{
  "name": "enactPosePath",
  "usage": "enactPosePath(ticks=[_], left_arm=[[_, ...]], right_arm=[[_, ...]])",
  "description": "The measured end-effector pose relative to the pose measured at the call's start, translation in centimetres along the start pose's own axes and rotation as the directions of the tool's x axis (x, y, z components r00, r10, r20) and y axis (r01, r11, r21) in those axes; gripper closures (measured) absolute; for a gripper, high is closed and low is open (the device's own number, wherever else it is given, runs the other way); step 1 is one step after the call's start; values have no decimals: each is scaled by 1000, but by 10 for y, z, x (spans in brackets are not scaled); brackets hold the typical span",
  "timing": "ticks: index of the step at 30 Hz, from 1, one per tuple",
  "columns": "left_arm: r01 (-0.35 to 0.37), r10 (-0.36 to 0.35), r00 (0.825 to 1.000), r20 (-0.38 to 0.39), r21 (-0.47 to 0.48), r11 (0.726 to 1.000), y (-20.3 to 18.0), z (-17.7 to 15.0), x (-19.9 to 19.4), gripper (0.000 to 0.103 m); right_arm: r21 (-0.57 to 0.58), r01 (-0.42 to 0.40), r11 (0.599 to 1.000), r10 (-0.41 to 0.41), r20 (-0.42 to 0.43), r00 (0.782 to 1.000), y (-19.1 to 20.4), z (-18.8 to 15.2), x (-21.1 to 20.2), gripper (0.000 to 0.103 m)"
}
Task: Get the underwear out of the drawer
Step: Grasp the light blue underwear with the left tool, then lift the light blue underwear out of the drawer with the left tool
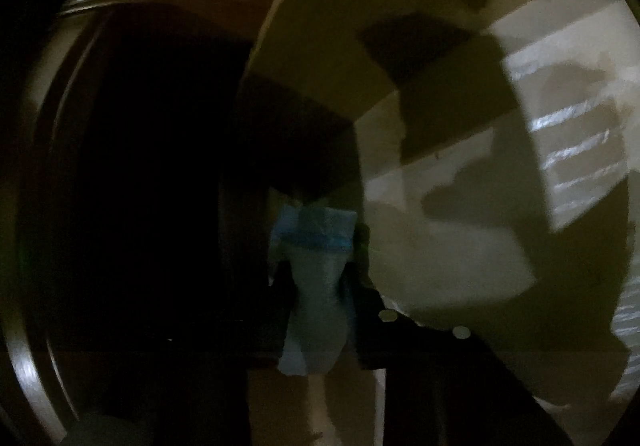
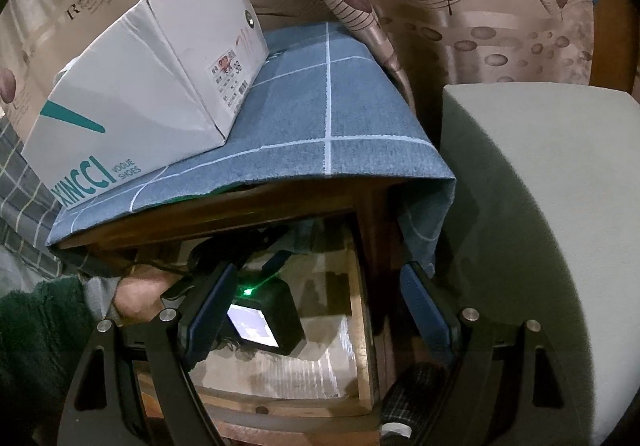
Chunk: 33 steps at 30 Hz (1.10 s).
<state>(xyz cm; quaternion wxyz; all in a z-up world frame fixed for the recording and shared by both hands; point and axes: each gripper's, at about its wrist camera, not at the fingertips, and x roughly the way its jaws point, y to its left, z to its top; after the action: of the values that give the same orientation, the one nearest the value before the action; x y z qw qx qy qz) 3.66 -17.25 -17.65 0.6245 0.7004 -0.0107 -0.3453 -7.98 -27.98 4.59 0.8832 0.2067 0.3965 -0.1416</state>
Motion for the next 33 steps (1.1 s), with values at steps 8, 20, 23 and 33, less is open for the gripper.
enactPosePath(ticks=[8, 20, 23, 33], left_arm=[[124, -125, 992, -24, -33, 992, 18, -4, -25, 82], [284, -296, 951, -87, -123, 951, 50, -3, -42, 82], [306, -327, 940, -95, -181, 935, 61, -7, -39, 82], [329, -401, 913, -80, -439, 836, 74, -17, -65, 82]], right_arm=[[23, 20, 1000, -20, -4, 1000, -3, 1, 1, 22], [2, 40, 999, -40, -9, 999, 1, -1, 5, 22], [10, 42, 999, -42, -12, 999, 0, -2, 6, 22], [-6, 60, 998, -60, -23, 998, 3, -3, 8, 22]])
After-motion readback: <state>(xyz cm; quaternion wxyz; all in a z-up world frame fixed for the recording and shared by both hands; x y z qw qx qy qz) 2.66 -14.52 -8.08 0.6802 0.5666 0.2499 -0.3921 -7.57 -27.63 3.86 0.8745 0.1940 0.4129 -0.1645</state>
